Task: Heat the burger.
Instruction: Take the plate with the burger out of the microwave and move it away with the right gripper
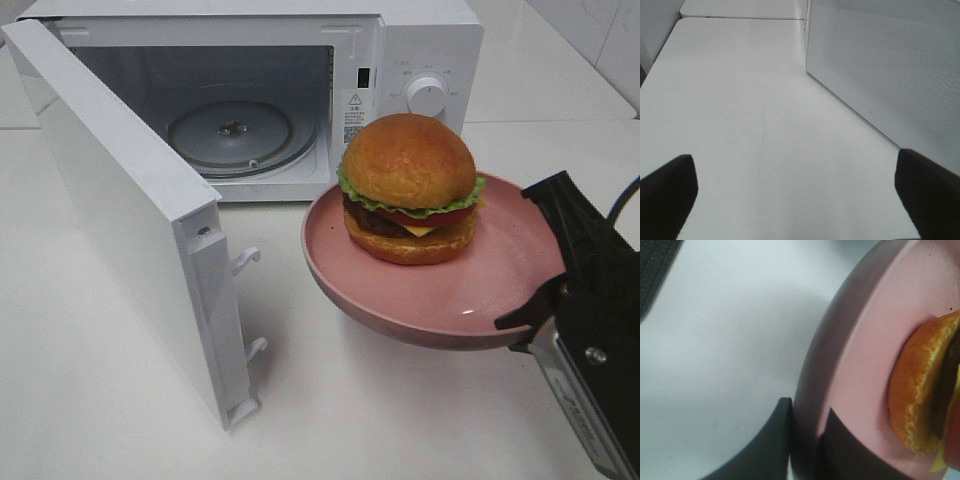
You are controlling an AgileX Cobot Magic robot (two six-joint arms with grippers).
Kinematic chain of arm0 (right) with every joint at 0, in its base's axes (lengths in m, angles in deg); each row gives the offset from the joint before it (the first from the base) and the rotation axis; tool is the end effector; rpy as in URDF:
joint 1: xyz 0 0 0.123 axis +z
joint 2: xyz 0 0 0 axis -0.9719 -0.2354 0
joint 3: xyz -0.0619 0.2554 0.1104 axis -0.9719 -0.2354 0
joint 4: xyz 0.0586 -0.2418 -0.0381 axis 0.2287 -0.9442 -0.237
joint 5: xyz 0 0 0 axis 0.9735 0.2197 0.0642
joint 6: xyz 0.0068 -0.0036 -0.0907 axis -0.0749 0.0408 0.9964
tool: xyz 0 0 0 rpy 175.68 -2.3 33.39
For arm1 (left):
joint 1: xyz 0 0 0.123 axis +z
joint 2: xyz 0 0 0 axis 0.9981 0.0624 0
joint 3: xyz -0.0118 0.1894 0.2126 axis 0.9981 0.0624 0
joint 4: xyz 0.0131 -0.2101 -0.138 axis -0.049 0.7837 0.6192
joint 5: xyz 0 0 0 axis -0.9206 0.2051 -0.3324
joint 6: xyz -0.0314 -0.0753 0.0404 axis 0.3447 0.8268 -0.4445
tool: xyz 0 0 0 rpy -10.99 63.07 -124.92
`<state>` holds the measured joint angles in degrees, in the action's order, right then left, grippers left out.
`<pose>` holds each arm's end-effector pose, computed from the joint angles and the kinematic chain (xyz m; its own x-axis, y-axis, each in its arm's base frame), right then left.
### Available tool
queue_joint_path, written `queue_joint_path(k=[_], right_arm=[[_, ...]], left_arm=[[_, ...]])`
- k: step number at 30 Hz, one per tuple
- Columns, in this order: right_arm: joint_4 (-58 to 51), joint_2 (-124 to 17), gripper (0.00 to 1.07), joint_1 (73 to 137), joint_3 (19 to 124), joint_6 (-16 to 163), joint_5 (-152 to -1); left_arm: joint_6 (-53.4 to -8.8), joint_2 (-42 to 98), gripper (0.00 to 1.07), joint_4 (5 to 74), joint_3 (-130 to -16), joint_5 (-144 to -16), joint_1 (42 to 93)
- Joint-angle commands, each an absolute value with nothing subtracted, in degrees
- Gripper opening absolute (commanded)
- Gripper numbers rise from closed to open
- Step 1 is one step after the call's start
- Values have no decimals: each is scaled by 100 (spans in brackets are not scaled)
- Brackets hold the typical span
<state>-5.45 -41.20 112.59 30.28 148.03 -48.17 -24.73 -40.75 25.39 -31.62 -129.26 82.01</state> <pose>0.1387 0.1002 0.2254 0.4717 -0.8759 -0.1012 -0.7037 -0.3048 -0.6418 -0.0055 -0.0001 0.2791 -0.4403 -0.0142 -0.8978 0.0606 0.9971 -0.0455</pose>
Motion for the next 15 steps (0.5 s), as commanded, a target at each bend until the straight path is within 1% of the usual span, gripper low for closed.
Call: queue_joint_path(k=[1, 5, 15], right_arm=[[-723, -3782, 1, 11277, 2994, 14620, -4972], [-963, -3323, 1, 11277, 2828, 14356, -4593], [-1353, -2567, 2, 11277, 2788, 13548, -3877]], left_arm=[[-2456, -4178, 100, 2556, -3144, -12852, 8213], [-2456, -4178, 100, 2556, -3144, -12852, 8213], [-2456, -4178, 100, 2556, -3144, -12852, 8213]])
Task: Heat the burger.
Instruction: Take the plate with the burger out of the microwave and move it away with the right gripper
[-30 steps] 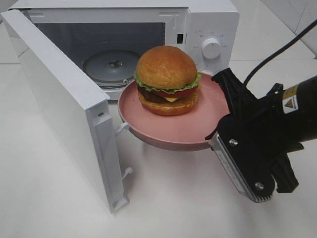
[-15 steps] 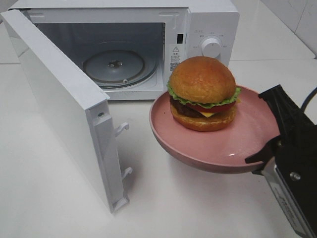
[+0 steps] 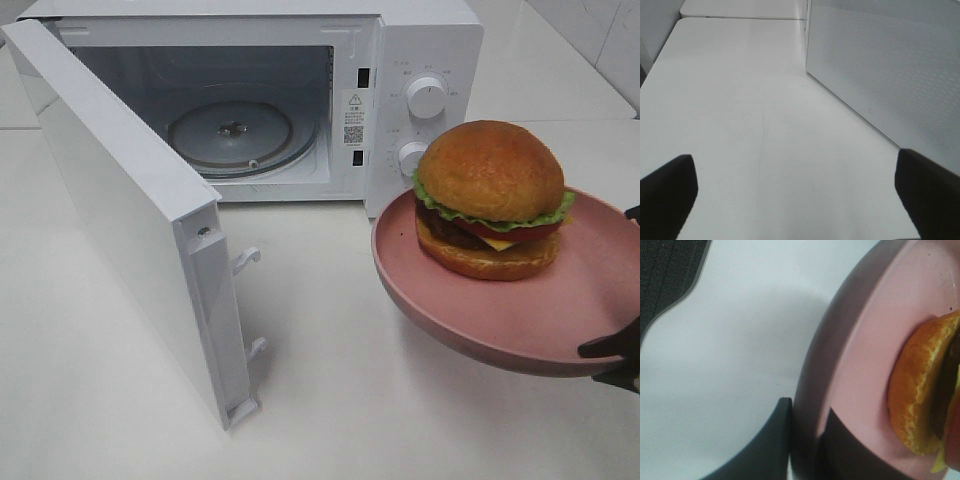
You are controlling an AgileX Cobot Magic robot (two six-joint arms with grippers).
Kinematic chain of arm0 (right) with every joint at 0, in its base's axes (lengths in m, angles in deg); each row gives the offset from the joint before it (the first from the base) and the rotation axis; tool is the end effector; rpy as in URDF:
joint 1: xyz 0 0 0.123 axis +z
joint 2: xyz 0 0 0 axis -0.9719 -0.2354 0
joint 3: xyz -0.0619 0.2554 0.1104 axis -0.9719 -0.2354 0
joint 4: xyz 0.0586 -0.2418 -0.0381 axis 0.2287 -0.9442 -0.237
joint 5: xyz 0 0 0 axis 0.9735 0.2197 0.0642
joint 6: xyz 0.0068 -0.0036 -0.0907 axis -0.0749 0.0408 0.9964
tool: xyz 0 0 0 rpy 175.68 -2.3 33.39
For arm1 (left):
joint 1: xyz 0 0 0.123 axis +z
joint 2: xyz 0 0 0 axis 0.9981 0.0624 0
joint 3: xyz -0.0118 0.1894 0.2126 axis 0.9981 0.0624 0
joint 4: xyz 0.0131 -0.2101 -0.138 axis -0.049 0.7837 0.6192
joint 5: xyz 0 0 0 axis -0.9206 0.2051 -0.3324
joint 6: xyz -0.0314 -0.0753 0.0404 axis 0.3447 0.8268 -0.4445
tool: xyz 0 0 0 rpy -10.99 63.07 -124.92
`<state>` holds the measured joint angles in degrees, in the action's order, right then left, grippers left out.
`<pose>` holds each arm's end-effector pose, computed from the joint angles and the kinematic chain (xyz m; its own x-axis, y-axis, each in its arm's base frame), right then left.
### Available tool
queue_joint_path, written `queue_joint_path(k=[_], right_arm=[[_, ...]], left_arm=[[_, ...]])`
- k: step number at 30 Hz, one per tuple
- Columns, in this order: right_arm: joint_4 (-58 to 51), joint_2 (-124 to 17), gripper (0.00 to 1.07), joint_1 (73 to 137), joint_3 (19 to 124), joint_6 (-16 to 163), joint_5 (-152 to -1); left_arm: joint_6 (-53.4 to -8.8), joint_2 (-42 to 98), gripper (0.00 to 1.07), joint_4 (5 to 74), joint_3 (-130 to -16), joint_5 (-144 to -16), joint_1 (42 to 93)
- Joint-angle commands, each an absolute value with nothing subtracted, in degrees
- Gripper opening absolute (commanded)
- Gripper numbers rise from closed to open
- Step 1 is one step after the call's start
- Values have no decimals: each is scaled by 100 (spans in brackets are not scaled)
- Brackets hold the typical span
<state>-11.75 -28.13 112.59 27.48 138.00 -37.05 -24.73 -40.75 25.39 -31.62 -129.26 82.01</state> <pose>0.1067 0.0689 0.2337 0.3697 -0.9233 -0.1042 -0.7383 -0.2238 -0.6362 -0.0055 -0.0001 0.2791 -0.4403 -0.0142 -0.8978 0.0606 0.9971 -0.0455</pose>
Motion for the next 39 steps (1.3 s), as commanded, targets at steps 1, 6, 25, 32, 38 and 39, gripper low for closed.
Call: queue_joint_path(k=[1, 6, 25, 32, 38, 39], right_arm=[[-1410, -2510, 2, 11277, 2788, 13474, -3826], [-1742, -2258, 2, 11277, 2788, 12992, -3551], [-3370, -2218, 2, 11277, 2702, 10076, -2932], [-3708, -2223, 2, 11277, 2444, 9417, -2743], [-4475, -2223, 1, 11277, 2203, 8409, -2462], [-4533, -2223, 0, 11277, 2198, 8277, -2439]], left_arm=[[-2456, -4178, 100, 2556, -3144, -12852, 8213], [-2456, -4178, 100, 2556, -3144, -12852, 8213], [-2456, -4178, 100, 2556, -3144, -12852, 8213], [-2456, -4178, 100, 2556, -3144, -12852, 8213], [-2456, -4178, 100, 2556, -3144, -12852, 8213], [-2456, -4178, 100, 2556, -3144, -12852, 8213]])
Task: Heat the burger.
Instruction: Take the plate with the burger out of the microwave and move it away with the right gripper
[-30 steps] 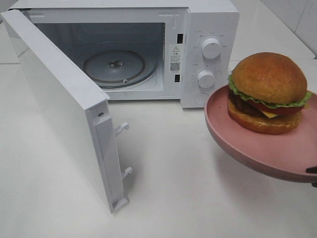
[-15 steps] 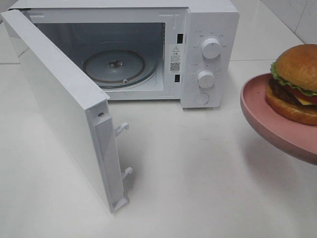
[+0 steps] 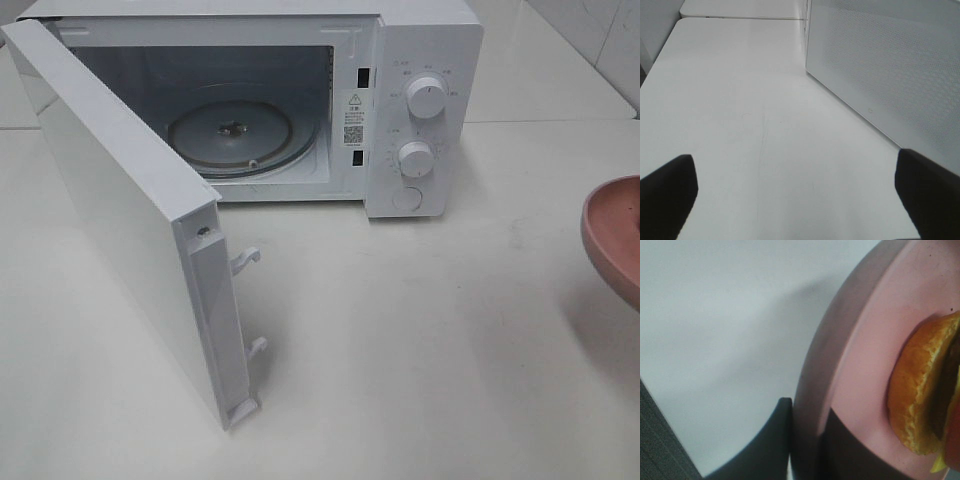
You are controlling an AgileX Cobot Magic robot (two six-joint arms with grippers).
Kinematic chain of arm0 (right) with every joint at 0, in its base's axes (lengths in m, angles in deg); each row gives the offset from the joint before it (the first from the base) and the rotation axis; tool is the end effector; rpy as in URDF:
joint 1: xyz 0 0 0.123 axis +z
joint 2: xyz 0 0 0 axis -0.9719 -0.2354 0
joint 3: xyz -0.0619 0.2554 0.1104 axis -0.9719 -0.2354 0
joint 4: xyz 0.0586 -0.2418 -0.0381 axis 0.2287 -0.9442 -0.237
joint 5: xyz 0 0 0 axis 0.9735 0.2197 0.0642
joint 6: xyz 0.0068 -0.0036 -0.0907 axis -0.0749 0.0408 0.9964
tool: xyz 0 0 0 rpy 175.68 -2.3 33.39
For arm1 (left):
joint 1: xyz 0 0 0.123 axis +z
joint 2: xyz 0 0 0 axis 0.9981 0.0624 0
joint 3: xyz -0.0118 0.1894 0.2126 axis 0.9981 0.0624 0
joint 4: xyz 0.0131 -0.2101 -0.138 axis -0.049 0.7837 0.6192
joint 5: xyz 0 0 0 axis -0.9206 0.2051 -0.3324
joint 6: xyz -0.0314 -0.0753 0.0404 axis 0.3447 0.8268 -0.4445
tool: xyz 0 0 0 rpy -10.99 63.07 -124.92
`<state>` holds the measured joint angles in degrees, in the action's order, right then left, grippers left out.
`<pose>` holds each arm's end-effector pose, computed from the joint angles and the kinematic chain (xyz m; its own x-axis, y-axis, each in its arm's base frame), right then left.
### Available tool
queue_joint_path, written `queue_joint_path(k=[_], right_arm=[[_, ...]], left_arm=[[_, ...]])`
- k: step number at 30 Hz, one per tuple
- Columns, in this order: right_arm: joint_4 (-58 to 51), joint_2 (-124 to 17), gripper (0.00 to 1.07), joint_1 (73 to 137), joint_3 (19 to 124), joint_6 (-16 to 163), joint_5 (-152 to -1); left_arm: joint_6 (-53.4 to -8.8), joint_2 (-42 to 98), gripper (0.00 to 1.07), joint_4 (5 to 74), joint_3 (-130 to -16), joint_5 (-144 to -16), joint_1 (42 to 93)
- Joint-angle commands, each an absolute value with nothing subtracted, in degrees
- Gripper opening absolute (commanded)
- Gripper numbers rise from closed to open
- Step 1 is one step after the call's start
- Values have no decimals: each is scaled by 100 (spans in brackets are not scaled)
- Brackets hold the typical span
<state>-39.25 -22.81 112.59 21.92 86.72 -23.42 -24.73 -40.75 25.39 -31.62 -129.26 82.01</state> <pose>0.0976 0.0215 0.2151 -0.2788 -0.9507 -0.1362 -0.7153 0.3002 -0.6310 -0.0055 -0.0001 0.2791 -0.4403 -0.0142 -0.8978 0.0606 0.9971 -0.0455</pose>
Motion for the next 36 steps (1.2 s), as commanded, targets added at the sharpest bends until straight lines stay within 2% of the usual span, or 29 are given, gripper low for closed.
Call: queue_joint_path(k=[1, 20, 30, 36], right_arm=[[-4533, -2223, 0, 11277, 2198, 8277, -2439], [-5054, -3146, 0, 11277, 2478, 5653, -2078], [-5381, -4727, 0, 11277, 3217, 3338, -1465], [-5386, -5564, 0, 11277, 3458, 2530, -1276]], left_arm=[[-2456, -4178, 100, 2556, -3144, -12852, 8213], [-2456, -4178, 100, 2556, -3144, -12852, 8213], [-2456, -4178, 100, 2556, -3144, -12852, 8213], [-2456, -4178, 100, 2556, -3144, -12852, 8213]])
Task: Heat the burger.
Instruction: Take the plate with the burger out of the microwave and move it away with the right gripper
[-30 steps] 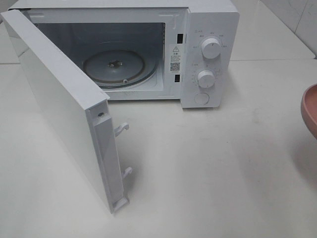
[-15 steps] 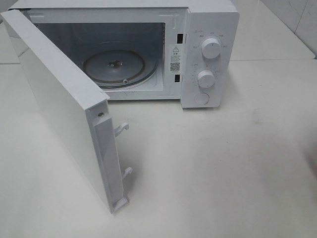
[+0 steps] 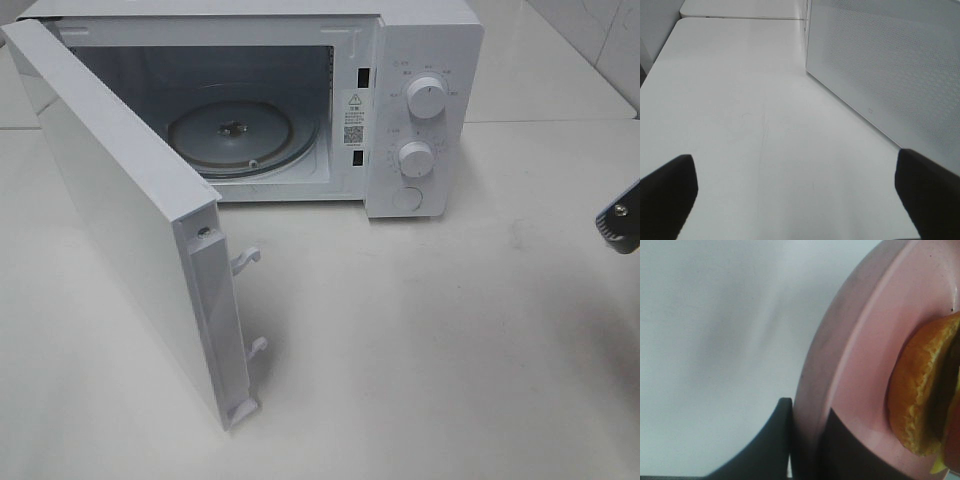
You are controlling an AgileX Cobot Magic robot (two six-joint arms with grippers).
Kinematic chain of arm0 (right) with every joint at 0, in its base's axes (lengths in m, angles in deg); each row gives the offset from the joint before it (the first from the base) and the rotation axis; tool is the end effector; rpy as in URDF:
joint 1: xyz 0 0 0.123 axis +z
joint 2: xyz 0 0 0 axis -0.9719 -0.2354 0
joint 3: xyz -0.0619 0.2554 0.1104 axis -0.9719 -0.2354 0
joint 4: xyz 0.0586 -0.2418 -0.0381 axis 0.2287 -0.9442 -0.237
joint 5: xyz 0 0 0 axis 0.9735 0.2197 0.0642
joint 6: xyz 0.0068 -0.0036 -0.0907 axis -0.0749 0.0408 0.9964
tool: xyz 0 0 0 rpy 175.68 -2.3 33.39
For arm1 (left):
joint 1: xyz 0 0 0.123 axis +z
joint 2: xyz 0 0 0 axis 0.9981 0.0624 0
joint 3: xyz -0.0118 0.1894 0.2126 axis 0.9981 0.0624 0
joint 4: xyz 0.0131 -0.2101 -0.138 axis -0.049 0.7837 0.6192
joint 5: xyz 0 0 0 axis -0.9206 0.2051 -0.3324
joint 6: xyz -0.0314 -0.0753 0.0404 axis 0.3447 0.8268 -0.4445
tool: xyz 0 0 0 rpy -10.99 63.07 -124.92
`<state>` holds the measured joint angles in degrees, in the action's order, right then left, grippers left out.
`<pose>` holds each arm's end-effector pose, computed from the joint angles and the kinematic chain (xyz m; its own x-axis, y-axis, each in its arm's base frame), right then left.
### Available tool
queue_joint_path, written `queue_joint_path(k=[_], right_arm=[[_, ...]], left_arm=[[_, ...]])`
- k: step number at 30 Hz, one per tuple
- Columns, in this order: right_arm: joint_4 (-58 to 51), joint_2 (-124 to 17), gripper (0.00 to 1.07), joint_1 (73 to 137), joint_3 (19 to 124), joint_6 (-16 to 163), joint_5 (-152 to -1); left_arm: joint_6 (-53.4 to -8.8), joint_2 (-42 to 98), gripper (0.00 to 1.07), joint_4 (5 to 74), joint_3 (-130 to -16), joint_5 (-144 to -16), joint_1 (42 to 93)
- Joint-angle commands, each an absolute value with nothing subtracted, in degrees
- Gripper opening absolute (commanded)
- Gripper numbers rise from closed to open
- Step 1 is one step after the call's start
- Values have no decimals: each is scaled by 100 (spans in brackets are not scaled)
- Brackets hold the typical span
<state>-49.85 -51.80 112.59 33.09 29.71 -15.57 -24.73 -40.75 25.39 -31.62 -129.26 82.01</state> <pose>0.1621 0.0501 0.2107 -0.8504 -0.4442 -0.2820 -0.2327 0.7982 -0.5556 -0.0055 -0.0001 0.2791 -0.4403 -0.0142 -0.8978 0.0606 0.9971 -0.0455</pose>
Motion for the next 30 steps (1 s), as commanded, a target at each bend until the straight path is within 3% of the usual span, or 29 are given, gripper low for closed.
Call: queue_joint_path(k=[1, 30], right_arm=[[-5392, -5695, 0, 11277, 3481, 2433, -1265], [-5593, -8755, 5, 11259, 3515, 89, -2336]], left_arm=[[-2456, -4178, 100, 2556, -3144, -12852, 8213], [-2462, -4178, 100, 2556, -3144, -12852, 8213]])
